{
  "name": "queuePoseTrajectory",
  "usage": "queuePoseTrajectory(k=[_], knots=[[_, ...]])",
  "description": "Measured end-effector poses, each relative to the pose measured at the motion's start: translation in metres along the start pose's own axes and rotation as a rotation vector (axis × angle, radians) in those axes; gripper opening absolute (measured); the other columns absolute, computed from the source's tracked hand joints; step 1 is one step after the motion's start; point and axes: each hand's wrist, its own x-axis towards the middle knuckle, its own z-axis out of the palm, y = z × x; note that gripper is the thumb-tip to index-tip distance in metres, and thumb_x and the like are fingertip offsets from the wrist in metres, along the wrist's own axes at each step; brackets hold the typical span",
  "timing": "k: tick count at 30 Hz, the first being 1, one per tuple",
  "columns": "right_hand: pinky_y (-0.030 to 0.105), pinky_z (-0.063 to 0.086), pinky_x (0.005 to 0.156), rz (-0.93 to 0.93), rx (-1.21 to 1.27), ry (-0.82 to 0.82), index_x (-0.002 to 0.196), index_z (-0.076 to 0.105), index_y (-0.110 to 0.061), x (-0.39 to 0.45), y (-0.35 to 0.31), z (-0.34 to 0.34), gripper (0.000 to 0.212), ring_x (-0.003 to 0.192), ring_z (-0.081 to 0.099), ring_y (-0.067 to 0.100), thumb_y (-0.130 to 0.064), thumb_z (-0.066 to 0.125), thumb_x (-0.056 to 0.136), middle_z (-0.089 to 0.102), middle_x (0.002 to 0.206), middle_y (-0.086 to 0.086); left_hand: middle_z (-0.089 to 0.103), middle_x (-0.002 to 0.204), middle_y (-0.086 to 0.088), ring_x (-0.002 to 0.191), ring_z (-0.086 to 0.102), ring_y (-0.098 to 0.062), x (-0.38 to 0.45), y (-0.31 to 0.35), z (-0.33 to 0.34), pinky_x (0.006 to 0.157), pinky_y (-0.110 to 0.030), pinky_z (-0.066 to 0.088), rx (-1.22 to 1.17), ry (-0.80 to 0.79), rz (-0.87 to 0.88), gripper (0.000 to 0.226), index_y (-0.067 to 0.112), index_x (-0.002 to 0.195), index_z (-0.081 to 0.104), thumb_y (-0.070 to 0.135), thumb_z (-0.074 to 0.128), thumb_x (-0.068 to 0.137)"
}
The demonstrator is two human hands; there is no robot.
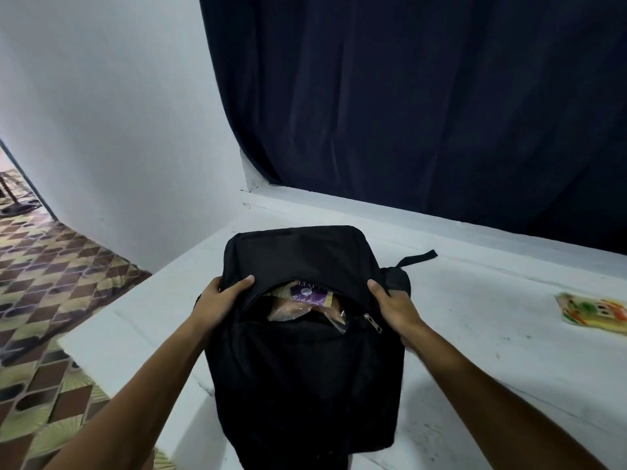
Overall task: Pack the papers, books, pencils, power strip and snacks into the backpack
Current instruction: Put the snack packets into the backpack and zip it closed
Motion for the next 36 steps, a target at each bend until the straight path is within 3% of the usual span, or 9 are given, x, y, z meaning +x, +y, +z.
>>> queuePoseTrajectory(k=[4, 14, 20, 22, 24, 27, 29, 32, 36], knots=[[0.043, 0.050, 0.093, 0.005, -0.015, 0.068, 0.103, 0.071, -0.025, -0.007, 0.016, -0.031, 0.053, 0.094, 0.065, 0.022, -0.069, 0.050, 0.083, 0.071, 0.097, -0.003, 0.063, 0.116, -0.004, 0.099, 0.063, -0.020, -0.002, 0.010, 0.033, 0.085, -0.035, 0.051, 0.034, -0.012, 0.043, 0.063, 0.011, 0.127, 0.052, 0.046, 0.074, 0.079], [0.036, 0.048, 0.093, 0.065, -0.003, 0.240, 0.112, 0.071, -0.016, -0.035, 0.055, -0.129, 0.052, 0.098, 0.065, 0.024, -0.059, 0.055, 0.087, 0.071, 0.106, 0.005, 0.061, 0.107, 0.004, 0.081, 0.055, -0.003, -0.033, 0.031, 0.127, 0.061, -0.017, 0.040, 0.138, -0.152, 0.126, 0.049, 0.019, 0.117, 0.052, 0.048, 0.070, 0.082], [0.037, 0.047, 0.095, 0.088, -0.058, 0.316, 0.115, 0.069, -0.017, -0.053, 0.072, -0.169, 0.055, 0.105, 0.063, 0.029, -0.062, 0.055, 0.087, 0.069, 0.112, 0.008, 0.062, 0.115, 0.001, 0.100, 0.057, -0.020, -0.044, 0.034, 0.161, 0.081, -0.031, 0.043, 0.241, -0.211, 0.123, 0.057, 0.022, 0.118, 0.051, 0.058, 0.068, 0.078], [0.039, 0.049, 0.092, 0.103, -0.081, 0.323, 0.100, 0.073, -0.011, -0.058, 0.071, -0.178, 0.055, 0.099, 0.064, 0.031, -0.061, 0.055, 0.087, 0.071, 0.104, 0.012, 0.060, 0.119, -0.002, 0.104, 0.056, -0.022, -0.047, 0.037, 0.165, 0.085, -0.032, 0.043, 0.263, -0.255, 0.121, 0.058, 0.021, 0.120, 0.048, 0.058, 0.066, 0.080], [0.036, 0.052, 0.074, 0.110, -0.128, 0.319, 0.074, 0.067, -0.006, -0.065, 0.067, -0.185, 0.056, 0.086, 0.066, 0.032, -0.059, 0.055, 0.088, 0.070, 0.087, 0.015, 0.057, 0.127, -0.006, 0.113, 0.054, -0.027, -0.049, 0.038, 0.166, 0.092, -0.035, 0.042, 0.348, -0.258, 0.128, 0.064, 0.014, 0.127, 0.046, 0.059, 0.060, 0.084], [0.026, 0.046, 0.048, 0.142, -0.179, 0.327, 0.069, 0.058, -0.006, -0.074, 0.063, -0.198, 0.054, 0.064, 0.062, 0.028, -0.057, 0.054, 0.089, 0.062, 0.070, 0.013, 0.052, 0.129, -0.010, 0.122, 0.045, -0.032, -0.062, 0.044, 0.166, 0.101, -0.042, 0.038, 0.532, -0.070, 0.419, 0.058, 0.014, 0.127, 0.048, 0.057, 0.053, 0.089], [0.035, 0.056, 0.059, 0.138, -0.281, 0.346, 0.071, 0.059, -0.004, -0.078, 0.064, -0.211, 0.055, 0.065, 0.065, 0.031, -0.055, 0.053, 0.089, 0.065, 0.071, 0.015, 0.054, 0.117, -0.002, 0.115, 0.046, -0.023, -0.082, 0.057, 0.166, 0.098, -0.038, 0.041, 0.397, -0.060, 0.770, 0.039, 0.019, 0.109, 0.055, 0.050, 0.056, 0.086], [0.038, 0.051, 0.082, 0.200, -0.725, 0.374, 0.089, 0.061, -0.011, -0.090, 0.068, -0.233, 0.036, 0.093, 0.066, 0.033, -0.047, 0.056, 0.088, 0.067, 0.096, 0.012, 0.055, 0.118, 0.002, 0.120, 0.045, -0.017, -0.108, 0.077, 0.168, 0.099, -0.030, 0.038, 0.404, -0.295, 1.234, 0.023, 0.018, 0.083, 0.062, 0.041, 0.061, 0.081], [0.036, 0.048, 0.083, 0.338, -1.178, 0.286, 0.112, 0.060, -0.015, -0.112, 0.075, -0.255, 0.035, 0.106, 0.061, 0.026, -0.035, 0.059, 0.083, 0.065, 0.114, 0.005, 0.048, 0.140, 0.001, 0.140, 0.028, -0.019, -0.121, 0.089, 0.177, 0.105, -0.033, 0.035, 0.886, -0.570, 1.463, 0.030, 0.024, 0.075, 0.070, 0.046, 0.052, 0.084]])
